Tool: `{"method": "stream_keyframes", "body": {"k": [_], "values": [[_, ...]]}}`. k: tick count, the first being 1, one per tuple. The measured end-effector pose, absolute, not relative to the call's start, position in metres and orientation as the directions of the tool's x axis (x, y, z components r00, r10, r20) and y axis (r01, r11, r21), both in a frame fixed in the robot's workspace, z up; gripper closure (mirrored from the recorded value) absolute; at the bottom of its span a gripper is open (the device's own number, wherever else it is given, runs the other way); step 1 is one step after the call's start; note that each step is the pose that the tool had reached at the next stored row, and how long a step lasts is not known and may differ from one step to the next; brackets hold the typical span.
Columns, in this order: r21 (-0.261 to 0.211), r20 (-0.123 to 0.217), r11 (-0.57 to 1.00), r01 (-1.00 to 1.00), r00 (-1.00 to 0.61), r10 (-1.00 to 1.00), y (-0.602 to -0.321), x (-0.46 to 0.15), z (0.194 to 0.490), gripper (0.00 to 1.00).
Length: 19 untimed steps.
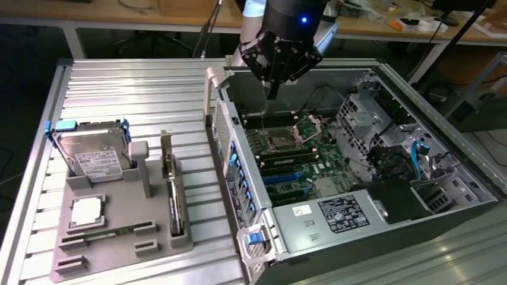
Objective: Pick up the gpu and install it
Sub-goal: 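Reach for the gpu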
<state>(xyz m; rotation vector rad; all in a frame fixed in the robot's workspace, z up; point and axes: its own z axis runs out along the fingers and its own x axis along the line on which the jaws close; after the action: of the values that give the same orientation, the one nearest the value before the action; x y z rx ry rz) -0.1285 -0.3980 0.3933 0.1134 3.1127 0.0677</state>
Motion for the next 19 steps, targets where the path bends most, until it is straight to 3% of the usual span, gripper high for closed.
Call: {"method": "stream_keyframes", "body": {"k": [19], "values": [[0.044, -0.025, 0.997, 0.070, -0.997, 0.071, -0.397, -0.170, 0.393, 0.89]]}}
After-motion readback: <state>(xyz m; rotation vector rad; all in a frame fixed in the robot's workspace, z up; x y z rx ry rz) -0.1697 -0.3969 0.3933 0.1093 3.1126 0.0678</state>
